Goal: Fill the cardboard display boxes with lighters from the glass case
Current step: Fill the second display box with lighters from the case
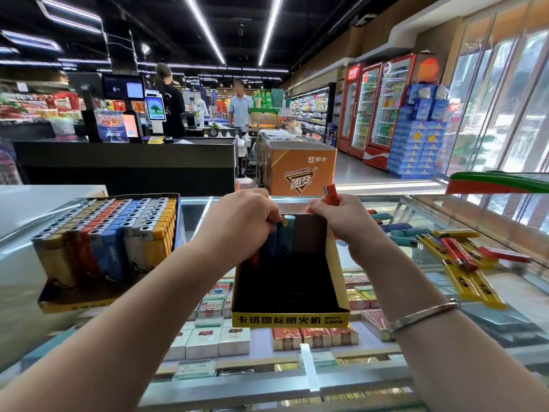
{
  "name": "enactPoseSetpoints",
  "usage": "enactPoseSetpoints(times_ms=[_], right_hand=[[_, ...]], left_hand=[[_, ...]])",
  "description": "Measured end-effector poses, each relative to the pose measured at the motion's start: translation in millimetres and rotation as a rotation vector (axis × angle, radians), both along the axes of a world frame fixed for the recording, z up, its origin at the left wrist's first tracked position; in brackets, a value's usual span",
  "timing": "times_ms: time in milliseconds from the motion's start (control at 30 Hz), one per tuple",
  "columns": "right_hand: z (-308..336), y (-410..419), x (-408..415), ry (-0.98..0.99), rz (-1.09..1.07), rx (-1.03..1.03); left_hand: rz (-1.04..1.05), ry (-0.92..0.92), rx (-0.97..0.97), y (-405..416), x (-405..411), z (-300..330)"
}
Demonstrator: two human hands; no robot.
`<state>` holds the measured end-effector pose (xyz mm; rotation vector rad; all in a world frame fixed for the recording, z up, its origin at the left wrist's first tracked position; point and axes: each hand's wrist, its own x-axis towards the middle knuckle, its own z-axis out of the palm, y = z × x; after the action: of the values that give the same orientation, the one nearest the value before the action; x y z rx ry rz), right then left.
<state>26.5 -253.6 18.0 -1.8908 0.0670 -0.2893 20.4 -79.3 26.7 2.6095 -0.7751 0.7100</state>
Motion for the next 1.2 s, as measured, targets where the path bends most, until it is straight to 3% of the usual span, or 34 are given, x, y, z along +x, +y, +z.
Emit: enactPoseSetpoints(times_ms=[200, 433, 533, 733, 900, 1100, 1200], right_hand=[[0, 0, 1, -0.051, -0.019, 0.038], [9, -4, -1, -0.178, 0.054, 0.3], [9, 0, -3, -0.212, 0.129, 0.302], [5, 14, -5, -0.304, 0.345, 0.109], [3, 24, -11, -0.286, 0.539, 0.142], [4, 12, -2, -0.364, 0.245, 0.024], [-1, 0, 5, -0.201, 0.142, -0.101]], left_hand=[[-0.013, 0.005, -0.026, 3, 0, -1], [-0.049, -0.027, -0.019, 8, 0, 0], [-0.125, -0.042, -0.131, 6, -1, 0], [-0.392, 0.169, -0.479, -4, -11, 5], [-0.493, 0.343, -0.652, -4, -9, 6], [-0.515, 0.443, -0.62, 12, -8, 15], [-0.489, 0.422, -0.578, 24, -6, 22]])
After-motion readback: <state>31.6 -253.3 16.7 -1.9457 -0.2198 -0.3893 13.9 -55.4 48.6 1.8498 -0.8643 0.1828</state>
